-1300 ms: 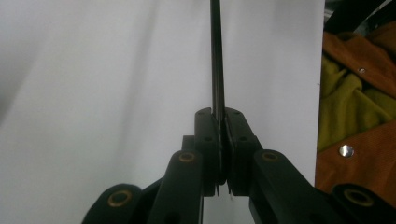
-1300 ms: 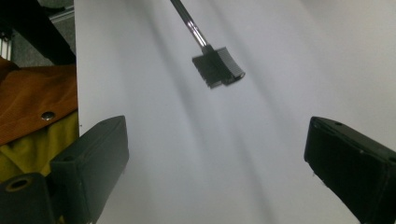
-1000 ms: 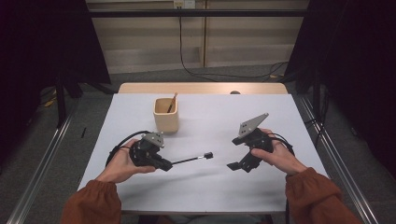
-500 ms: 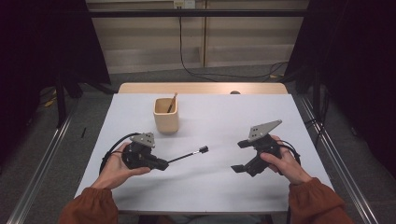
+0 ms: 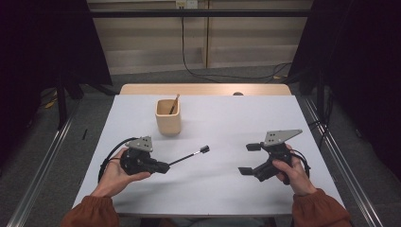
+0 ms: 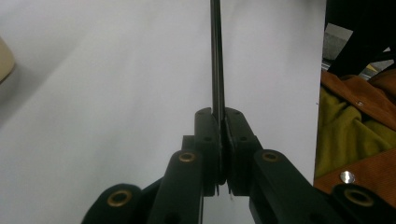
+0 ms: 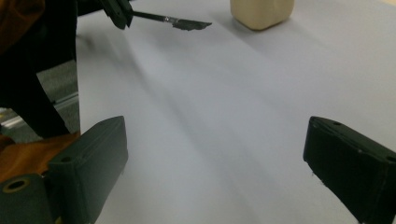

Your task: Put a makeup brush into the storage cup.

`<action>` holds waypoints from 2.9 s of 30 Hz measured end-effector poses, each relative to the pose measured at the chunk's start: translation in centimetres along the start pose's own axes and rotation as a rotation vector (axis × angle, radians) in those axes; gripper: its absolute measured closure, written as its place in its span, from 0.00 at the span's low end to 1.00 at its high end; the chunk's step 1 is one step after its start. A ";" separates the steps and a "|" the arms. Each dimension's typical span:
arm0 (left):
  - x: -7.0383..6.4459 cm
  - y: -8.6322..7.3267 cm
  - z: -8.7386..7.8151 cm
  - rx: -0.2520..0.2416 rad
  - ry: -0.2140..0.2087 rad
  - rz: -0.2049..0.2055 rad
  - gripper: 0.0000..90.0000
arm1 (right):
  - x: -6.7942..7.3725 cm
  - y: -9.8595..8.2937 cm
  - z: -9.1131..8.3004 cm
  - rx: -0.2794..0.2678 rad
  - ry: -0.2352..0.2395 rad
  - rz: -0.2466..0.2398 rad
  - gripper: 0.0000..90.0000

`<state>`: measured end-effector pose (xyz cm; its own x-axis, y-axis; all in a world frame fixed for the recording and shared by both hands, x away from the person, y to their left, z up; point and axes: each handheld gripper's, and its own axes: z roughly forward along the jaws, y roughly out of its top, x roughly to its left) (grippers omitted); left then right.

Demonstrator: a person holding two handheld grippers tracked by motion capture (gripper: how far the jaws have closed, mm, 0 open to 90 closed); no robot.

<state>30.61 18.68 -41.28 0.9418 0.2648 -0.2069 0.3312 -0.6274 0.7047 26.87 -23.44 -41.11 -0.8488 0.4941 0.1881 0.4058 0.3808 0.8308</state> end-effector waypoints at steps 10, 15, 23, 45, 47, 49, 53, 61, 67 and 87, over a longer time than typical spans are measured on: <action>-0.4 -0.5 0.3 -0.057 -0.001 -0.012 0.95 | 0.4 -1.0 0.1 -0.040 -0.003 0.013 0.06; -0.6 -0.5 0.4 -0.098 0.002 -0.017 0.95 | 0.5 -0.9 0.1 -0.068 0.001 0.016 0.06; -1.0 -0.8 0.2 -0.176 0.006 -0.019 0.95 | 0.6 -0.9 0.1 -0.084 0.003 0.013 0.06; -1.6 -1.3 0.7 -0.346 0.053 -0.010 0.95 | 1.1 -0.9 0.8 -0.114 0.028 -0.015 0.06; -1.7 -1.2 0.7 -0.364 0.061 -0.003 0.95 | 1.2 -0.9 0.8 -0.122 0.030 -0.017 0.06; -1.8 -1.2 0.7 -0.375 0.061 0.007 0.95 | 1.2 -0.8 0.8 -0.130 0.034 -0.016 0.06; -2.1 -1.1 0.9 -0.401 0.053 0.009 0.95 | 1.3 -0.8 0.8 -0.148 0.042 -0.023 0.06; -2.5 -0.8 1.1 -0.425 0.038 0.007 0.95 | 1.5 -0.5 1.3 -0.175 0.063 -0.036 0.08; -2.7 -0.6 1.2 -0.438 0.037 0.007 0.95 | 1.7 -0.1 1.6 -0.184 0.058 -0.029 0.10; -3.4 1.2 2.5 -0.437 0.022 0.033 0.95 | 2.6 3.6 2.6 -0.256 0.129 -0.043 0.15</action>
<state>27.97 15.27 -41.43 0.9485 0.2683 -0.1686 0.2417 -0.2683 0.9325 27.00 -18.73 -39.00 -0.9059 0.3725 0.2013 0.2838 0.1814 0.9416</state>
